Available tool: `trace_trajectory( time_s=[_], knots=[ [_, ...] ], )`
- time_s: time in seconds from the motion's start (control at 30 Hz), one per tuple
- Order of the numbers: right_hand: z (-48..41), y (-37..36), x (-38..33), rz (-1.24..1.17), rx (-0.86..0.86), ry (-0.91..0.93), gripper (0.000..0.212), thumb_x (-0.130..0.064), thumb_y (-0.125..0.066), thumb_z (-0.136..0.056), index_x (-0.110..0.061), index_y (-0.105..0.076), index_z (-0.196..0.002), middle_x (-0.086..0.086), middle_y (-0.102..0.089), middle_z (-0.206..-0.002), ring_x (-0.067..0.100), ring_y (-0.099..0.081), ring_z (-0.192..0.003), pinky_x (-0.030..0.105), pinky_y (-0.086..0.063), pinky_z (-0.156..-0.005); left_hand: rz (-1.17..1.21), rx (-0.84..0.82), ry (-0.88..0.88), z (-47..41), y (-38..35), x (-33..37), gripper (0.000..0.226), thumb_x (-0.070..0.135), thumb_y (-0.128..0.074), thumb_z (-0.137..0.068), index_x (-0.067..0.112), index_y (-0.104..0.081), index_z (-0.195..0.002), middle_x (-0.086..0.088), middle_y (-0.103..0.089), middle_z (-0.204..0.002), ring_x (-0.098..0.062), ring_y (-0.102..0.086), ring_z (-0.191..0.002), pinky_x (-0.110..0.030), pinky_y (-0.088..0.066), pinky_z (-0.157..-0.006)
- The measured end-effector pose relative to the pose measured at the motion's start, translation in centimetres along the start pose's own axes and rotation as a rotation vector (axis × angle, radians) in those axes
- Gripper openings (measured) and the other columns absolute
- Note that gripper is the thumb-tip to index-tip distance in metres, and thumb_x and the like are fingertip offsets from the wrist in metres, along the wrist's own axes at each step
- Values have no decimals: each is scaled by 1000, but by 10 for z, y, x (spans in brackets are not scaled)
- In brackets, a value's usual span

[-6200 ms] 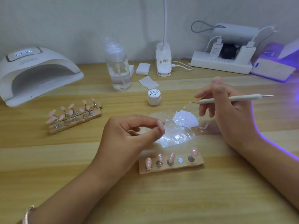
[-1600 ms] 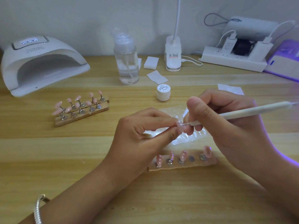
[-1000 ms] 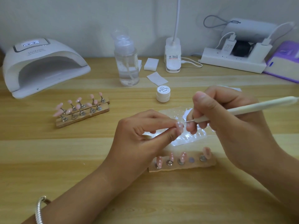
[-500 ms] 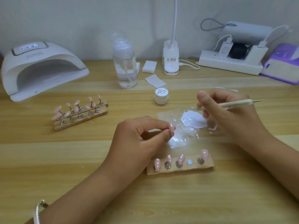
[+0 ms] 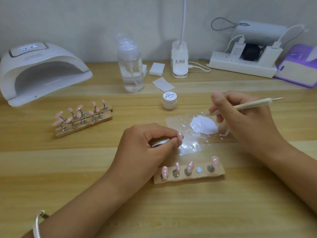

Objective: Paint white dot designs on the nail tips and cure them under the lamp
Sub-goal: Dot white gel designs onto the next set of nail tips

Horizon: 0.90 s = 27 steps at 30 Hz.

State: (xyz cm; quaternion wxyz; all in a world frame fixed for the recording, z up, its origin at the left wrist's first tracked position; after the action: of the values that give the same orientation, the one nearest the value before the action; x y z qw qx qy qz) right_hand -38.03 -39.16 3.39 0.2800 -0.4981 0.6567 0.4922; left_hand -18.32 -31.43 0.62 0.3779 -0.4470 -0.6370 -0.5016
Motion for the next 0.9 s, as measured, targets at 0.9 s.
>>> trace_trajectory(
  time_s=[0.9],
  knots=[
    [35, -35, -68, -271, -261, 176, 32, -32, -54, -95, -20, -67, -69, 8, -66, -65, 20, -61, -56, 40, -44, -36, -69, 77, -255, 6, 6, 32, 9, 19, -76, -81, 18, -81, -88, 13, -76, -87, -13, -71, -88, -41, -53, -83]
  ],
)
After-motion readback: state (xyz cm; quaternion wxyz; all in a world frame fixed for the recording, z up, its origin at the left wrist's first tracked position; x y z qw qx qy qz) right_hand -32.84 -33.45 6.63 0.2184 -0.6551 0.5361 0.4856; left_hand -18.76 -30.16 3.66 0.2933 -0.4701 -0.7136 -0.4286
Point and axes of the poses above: each hand's wrist, its own z-axis away from the middle knuckle, its own y-axis out of the back of the hand, x = y × z, the point moved 9 cm from there along -z, towards the middle knuckle
